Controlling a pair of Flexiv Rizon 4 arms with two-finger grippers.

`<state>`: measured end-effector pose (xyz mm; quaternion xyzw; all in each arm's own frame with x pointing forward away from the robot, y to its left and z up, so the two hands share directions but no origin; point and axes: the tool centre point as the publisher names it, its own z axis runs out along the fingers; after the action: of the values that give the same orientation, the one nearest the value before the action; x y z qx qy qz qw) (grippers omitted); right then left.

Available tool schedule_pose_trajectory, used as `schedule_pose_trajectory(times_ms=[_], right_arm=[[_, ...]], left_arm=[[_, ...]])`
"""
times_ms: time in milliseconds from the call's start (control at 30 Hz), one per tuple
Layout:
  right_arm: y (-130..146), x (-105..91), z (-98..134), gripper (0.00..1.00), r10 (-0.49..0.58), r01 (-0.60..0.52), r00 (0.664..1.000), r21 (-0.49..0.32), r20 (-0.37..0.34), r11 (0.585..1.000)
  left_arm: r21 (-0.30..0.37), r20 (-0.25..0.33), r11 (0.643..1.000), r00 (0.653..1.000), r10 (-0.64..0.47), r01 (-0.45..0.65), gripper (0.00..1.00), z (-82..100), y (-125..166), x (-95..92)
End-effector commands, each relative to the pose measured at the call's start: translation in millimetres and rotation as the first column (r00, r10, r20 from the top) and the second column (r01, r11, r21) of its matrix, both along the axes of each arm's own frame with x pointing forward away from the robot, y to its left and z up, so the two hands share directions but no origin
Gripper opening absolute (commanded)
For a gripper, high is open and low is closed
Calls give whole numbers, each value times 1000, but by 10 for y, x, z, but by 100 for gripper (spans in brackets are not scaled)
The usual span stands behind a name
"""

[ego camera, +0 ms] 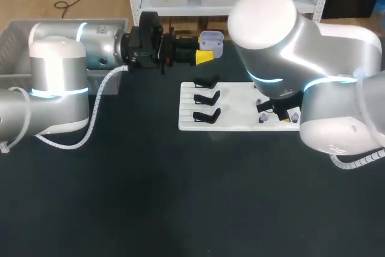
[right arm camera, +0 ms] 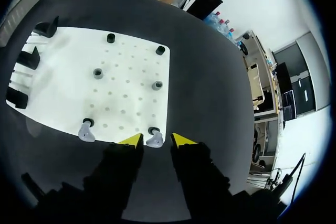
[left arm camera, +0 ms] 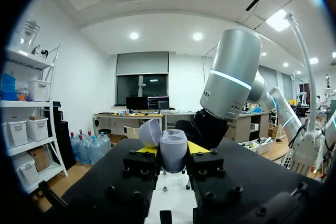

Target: Pick up each earbud case from the left stands, insert the matching earbuds, close the lid, and place the case in the box.

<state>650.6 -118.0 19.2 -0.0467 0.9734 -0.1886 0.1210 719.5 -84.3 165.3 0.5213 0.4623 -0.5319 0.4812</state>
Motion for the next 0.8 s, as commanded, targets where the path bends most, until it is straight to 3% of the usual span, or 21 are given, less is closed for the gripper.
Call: schedule_pose_trajectory(times_ms=[33,800], right_arm=[[-18,-6,-17,32,1,-1,1000,1,6,1000],[-22,-32,-61,21,12,-12,1000,-6,-9,1000]], left_arm=[[-1,1,1000,1000,3,-3,0,-3,3,-11],[-1,1,1000,1000,3,-3,0,-3,3,-11]])
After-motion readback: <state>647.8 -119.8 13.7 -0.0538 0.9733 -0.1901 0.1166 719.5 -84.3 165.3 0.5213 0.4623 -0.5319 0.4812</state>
